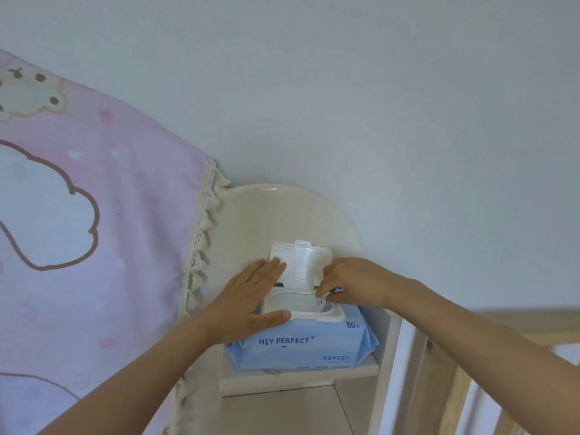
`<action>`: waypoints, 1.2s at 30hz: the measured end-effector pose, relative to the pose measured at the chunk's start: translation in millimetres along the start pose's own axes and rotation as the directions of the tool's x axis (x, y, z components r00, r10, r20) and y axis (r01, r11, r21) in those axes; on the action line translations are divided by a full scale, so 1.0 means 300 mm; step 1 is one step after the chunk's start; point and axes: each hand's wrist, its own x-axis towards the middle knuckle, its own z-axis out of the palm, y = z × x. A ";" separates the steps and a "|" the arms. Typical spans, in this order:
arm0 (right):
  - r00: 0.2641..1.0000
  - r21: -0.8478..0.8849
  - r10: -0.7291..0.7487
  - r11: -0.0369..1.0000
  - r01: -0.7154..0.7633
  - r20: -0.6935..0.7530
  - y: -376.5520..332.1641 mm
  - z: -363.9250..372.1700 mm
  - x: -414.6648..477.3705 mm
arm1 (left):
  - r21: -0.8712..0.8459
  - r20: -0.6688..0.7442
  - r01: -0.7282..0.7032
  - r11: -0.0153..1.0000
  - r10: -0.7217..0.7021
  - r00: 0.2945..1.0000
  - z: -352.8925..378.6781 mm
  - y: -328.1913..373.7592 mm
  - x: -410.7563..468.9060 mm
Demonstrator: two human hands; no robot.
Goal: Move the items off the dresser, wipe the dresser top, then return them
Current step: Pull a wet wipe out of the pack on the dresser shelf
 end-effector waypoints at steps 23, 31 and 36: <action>0.983 -0.015 -0.018 1.000 0.016 -0.184 -0.030 0.042 0.034 | -0.528 -0.300 -0.026 0.849 -0.158 0.941 0.058 0.045 0.028; 0.956 0.123 0.023 0.992 0.014 -0.294 -0.088 -0.039 0.124 | -0.525 -0.303 0.048 0.850 -0.239 0.923 0.041 0.051 0.017; 0.960 0.213 0.091 0.977 -0.033 -0.266 -0.099 -0.064 0.141 | -0.616 -0.326 0.047 0.786 -0.309 0.893 0.032 0.094 0.012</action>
